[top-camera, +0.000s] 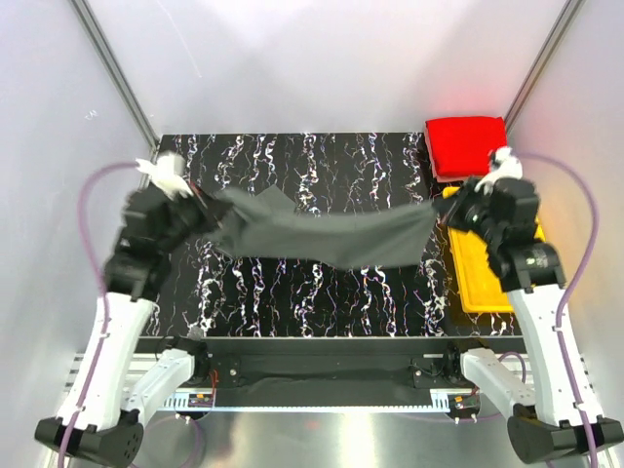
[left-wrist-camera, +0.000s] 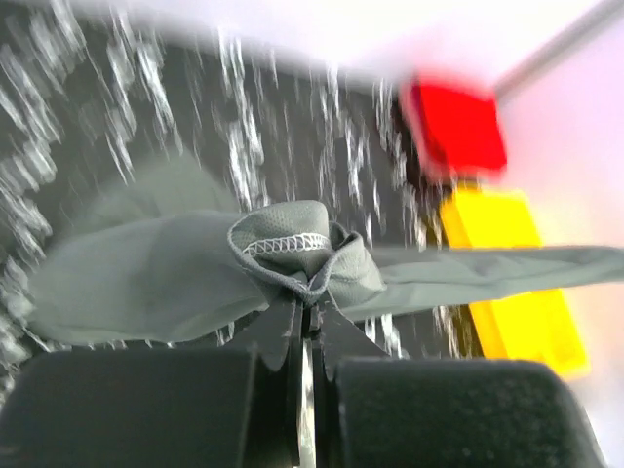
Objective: Fold and stack the t-shirts
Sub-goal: Flatten the tshirt out
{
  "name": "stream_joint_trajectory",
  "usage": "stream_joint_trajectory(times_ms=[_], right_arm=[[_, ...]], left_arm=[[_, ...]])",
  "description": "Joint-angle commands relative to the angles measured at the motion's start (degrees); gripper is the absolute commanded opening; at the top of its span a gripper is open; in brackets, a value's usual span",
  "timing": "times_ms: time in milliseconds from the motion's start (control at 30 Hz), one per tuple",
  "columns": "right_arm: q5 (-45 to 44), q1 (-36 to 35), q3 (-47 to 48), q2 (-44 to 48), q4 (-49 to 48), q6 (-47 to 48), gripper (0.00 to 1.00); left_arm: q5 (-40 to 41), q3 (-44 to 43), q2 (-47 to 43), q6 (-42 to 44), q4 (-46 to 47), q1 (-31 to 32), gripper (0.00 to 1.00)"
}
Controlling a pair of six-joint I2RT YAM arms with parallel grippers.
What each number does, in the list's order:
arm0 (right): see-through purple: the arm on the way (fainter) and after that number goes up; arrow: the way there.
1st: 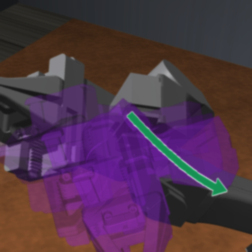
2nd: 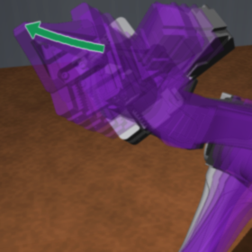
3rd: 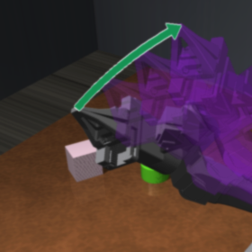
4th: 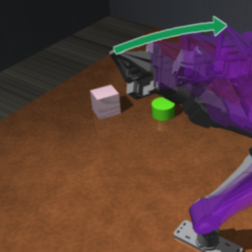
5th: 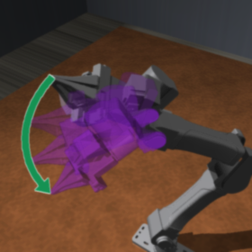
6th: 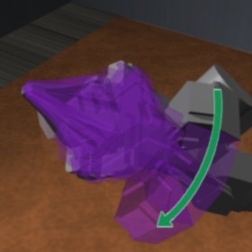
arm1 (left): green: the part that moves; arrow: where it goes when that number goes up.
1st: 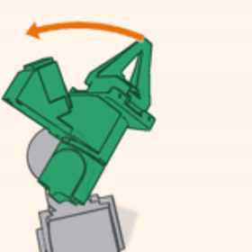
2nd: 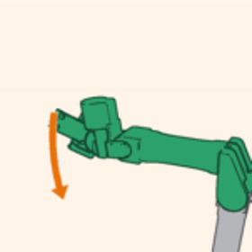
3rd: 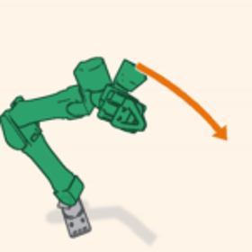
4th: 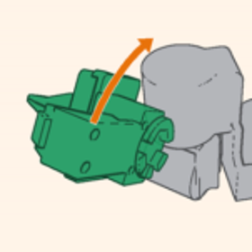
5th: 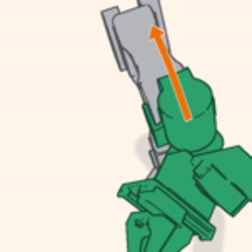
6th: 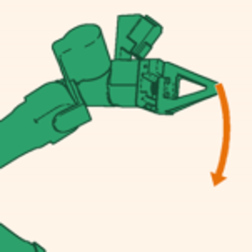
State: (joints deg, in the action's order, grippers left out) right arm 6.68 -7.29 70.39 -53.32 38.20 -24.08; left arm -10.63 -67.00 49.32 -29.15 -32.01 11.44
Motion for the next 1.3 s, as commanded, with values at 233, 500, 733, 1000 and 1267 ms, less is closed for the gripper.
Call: stream_joint_trajectory(times_ms=[233, 500, 733, 1000, 1267], right_arm=[[-0.7, 0.1, -23.5, 5.6, 3.1, -7.1, 0.00], [-5.3, 0.1, -26.6, 5.6, 3.9, -11.6, 0.00], [-4.1, 0.1, -27.7, 6.2, 1.9, -11.4, 0.00], [-2.7, 0.1, -27.4, 5.9, 0.4, -10.4, 0.00], [-2.6, 0.1, -26.6, 6.9, 0.6, -9.8, 0.00]], left_arm=[[-10.2, 31.3, -5.2, -9.1, 2.1, -0.1, 0.66], [-3.0, 27.3, 1.6, -2.0, -0.8, -0.1, 0.74], [-8.6, 31.8, 5.8, -4.4, 4.3, 1.0, 0.65], [-3.1, 32.6, 12.4, -6.5, 5.2, 11.4, 0.65], [17.6, 32.4, 2.3, -14.4, -1.6, 16.6, 0.60]])
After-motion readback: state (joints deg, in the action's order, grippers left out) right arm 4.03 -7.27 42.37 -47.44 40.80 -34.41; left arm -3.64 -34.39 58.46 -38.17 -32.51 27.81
